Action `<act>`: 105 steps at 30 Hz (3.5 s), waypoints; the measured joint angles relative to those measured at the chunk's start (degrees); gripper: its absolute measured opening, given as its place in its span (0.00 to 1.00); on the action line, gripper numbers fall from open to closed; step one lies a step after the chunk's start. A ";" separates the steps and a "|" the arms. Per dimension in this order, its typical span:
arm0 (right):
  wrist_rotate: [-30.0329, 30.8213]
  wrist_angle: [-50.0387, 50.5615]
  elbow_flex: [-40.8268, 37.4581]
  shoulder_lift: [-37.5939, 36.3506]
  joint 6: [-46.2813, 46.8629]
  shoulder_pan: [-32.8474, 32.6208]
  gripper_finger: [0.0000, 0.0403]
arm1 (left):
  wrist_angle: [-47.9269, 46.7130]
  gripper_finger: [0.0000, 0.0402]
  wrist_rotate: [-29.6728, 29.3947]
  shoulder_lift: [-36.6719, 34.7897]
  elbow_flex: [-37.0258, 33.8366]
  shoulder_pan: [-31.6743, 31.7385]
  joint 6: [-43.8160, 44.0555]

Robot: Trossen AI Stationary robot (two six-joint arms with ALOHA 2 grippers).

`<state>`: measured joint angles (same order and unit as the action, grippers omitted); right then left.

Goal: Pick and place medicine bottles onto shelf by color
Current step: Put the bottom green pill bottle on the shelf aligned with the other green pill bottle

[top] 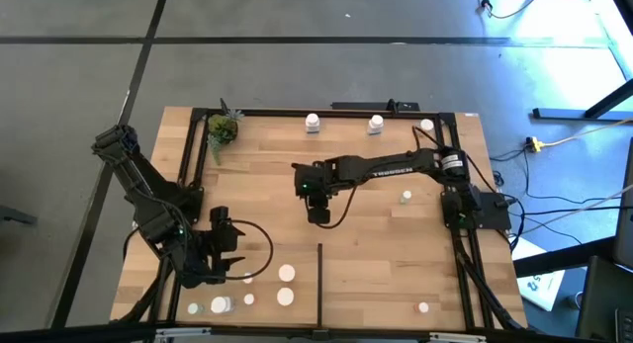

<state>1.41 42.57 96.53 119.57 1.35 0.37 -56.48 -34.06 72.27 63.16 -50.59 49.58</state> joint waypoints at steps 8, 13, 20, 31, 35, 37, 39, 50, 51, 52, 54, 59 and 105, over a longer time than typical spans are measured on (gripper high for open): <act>0.01 -3.21 -6.35 -0.07 3.00 1.30 0.27 | 0.06 0.68 0.00 0.00 0.00 0.00 0.00; 0.00 -5.74 -9.46 -0.07 4.52 1.85 0.27 | 0.06 0.68 0.00 0.00 0.00 0.00 0.00; 0.02 -5.58 -9.86 -0.07 4.62 1.87 0.27 | 0.06 0.68 0.00 0.00 0.00 0.00 -0.02; 0.02 -5.69 -9.86 -0.07 7.42 1.87 0.30 | 0.06 0.68 0.02 0.00 0.00 0.00 -0.02; 0.02 -5.69 -9.86 -0.07 7.38 1.87 0.34 | 0.06 0.68 0.03 0.00 0.00 0.00 -0.04; 0.02 -5.67 -9.86 -0.07 7.36 1.87 0.37 | 0.03 0.68 0.04 0.00 0.00 0.00 -0.04; 0.02 -5.67 -9.86 -0.07 7.33 1.87 0.40 | 0.03 0.68 0.04 0.00 0.00 0.00 -0.04; 0.02 -6.07 -9.02 -0.07 7.32 1.87 0.53 | 0.01 0.68 0.04 0.00 0.00 0.00 -0.05; 0.02 -6.09 -8.69 -0.07 7.19 1.87 0.53 | 0.01 0.68 0.04 0.00 0.00 0.00 -0.04; 0.02 -6.01 -8.38 -0.07 7.12 1.87 0.53 | 0.01 0.68 0.04 0.00 0.00 0.00 -0.04; 0.02 -5.86 -7.79 -0.07 7.15 1.87 0.53 | 0.01 0.68 0.04 0.00 0.00 0.00 -0.04; 0.02 -5.78 -7.10 -0.07 7.16 1.87 0.53 | 0.03 0.68 0.05 0.00 0.00 0.00 -0.04; 9.63 14.83 16.18 -3.54 1.32 -2.81 0.53 | -1.56 0.68 -3.38 0.00 -0.02 3.50 0.85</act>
<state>11.04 57.40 112.71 116.03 2.68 -2.45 -58.04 -37.44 72.27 63.13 -47.09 50.43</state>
